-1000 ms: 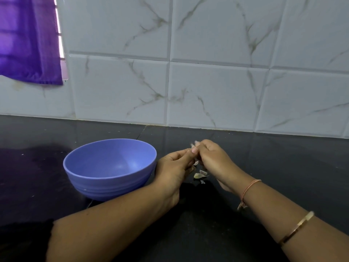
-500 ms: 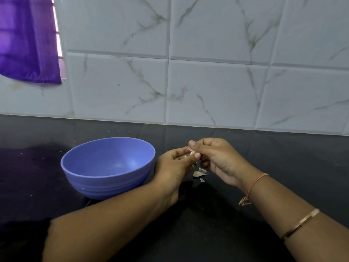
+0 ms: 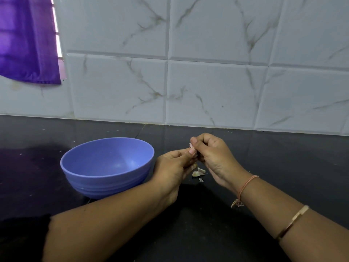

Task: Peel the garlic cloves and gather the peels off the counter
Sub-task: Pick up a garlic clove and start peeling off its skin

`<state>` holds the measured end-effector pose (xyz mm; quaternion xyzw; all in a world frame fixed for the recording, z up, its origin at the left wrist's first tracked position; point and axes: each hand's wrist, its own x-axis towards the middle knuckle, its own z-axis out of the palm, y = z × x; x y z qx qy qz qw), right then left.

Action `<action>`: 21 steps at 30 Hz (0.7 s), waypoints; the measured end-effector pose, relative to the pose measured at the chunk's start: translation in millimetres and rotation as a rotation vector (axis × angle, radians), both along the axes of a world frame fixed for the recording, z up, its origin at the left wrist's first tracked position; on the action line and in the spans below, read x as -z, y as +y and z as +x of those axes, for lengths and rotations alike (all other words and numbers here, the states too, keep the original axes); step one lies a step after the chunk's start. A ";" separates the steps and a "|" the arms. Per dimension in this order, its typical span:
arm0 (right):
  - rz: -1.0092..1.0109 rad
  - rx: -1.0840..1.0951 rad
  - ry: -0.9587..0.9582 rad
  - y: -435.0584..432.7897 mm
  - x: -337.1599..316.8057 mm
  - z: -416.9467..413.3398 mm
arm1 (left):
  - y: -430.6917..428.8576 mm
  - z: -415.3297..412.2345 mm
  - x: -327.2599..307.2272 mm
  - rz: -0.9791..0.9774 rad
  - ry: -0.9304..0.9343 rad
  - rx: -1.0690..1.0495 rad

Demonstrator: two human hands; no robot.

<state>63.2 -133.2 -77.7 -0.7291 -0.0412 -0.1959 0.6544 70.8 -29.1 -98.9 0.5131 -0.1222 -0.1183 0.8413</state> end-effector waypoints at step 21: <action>-0.415 0.304 -0.116 -0.3 0.2 3.7 | -3.4 1.1 1.0 -0.005 0.025 -0.021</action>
